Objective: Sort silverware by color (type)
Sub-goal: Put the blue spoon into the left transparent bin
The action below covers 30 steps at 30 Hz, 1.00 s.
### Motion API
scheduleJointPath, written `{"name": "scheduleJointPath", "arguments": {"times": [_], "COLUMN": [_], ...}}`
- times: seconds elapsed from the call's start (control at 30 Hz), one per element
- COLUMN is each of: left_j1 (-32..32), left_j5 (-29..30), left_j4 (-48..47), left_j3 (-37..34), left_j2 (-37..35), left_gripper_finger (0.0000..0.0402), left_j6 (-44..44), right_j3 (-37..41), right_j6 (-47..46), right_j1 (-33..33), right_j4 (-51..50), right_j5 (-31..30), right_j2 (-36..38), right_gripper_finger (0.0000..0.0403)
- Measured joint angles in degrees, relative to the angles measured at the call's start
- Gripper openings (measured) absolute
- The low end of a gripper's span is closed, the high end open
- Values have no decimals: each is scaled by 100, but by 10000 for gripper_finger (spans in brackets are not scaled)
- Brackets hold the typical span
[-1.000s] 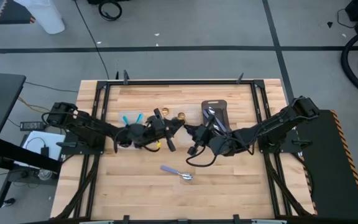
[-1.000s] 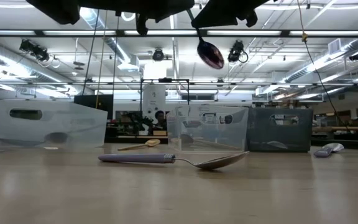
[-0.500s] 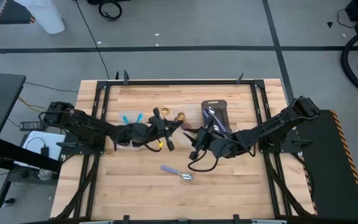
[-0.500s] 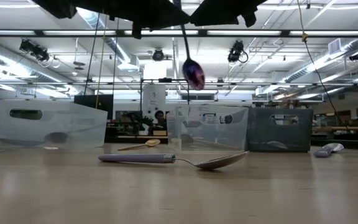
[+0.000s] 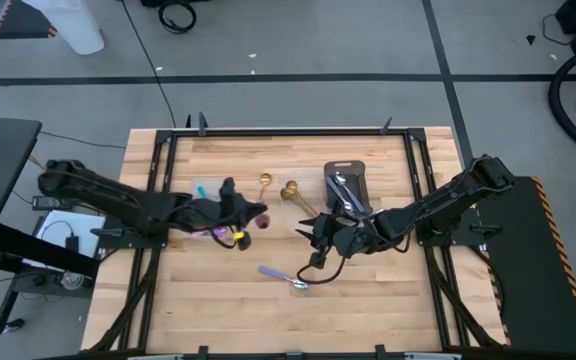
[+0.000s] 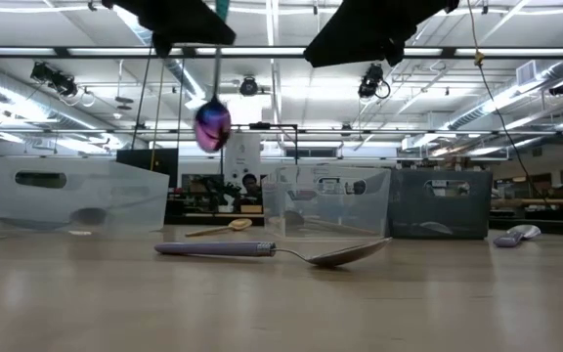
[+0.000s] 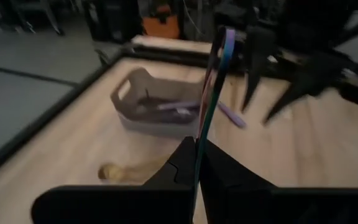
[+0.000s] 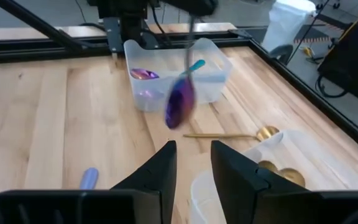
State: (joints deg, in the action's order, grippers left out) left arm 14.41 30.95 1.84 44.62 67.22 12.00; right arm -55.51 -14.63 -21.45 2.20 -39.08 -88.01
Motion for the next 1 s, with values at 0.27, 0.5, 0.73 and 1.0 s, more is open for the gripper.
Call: {"name": "scheduleJointPath", "arguments": {"times": [0.27, 0.5, 0.73, 1.0], "left_j1": [51, 51, 51, -223], "left_j5": [-387, -386, -362, -365], "left_j4": [-1646, -2466, -3892, -5296], "left_j3": [0, 11, 692, 1034], "left_j2": [-995, -1564, -1626, -1623], "left_gripper_finger": [14, 15, 15, 15], "left_j6": [896, 1351, 1695, 2032], "right_j3": [6, 265, 508, 514], "right_j6": [12, -165, -192, -186], "right_j1": [2, 52, 132, 129], "right_j4": [-24, 24, 292, 330], "right_j5": [-20, -31, -28, -27], "right_j2": [0, 4, 4, 4], "right_gripper_finger": [108, 107, 107, 107]}}
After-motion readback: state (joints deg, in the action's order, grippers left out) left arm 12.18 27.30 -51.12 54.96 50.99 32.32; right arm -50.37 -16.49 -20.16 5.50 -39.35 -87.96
